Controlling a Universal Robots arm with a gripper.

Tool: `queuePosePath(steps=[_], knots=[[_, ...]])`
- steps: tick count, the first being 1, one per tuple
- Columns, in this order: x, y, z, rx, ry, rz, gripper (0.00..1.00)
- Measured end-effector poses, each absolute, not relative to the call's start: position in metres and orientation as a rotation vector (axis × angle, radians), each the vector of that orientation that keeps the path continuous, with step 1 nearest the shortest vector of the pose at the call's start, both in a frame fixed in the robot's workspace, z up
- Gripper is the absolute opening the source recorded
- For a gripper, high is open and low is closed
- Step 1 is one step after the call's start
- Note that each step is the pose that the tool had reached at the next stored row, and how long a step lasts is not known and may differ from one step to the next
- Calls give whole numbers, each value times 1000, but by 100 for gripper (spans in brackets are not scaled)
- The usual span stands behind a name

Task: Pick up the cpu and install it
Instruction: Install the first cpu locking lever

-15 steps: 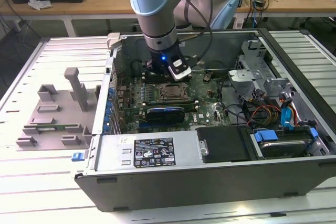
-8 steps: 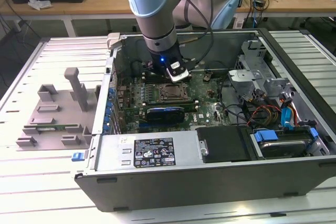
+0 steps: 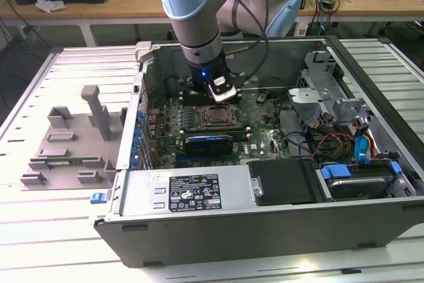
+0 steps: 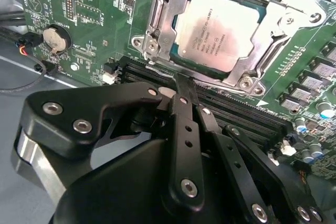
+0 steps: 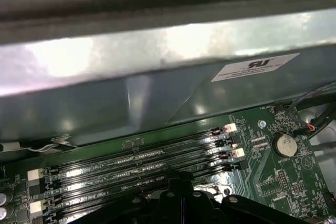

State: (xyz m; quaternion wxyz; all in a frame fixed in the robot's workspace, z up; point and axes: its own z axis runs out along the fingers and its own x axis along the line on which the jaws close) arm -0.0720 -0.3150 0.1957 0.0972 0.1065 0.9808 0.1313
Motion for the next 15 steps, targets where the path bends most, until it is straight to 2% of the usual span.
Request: queuePosePath(steps=[9, 15], knots=[[-72, -315, 191, 323, 2893, 386, 11], [-72, -315, 205, 323, 2893, 383, 11]])
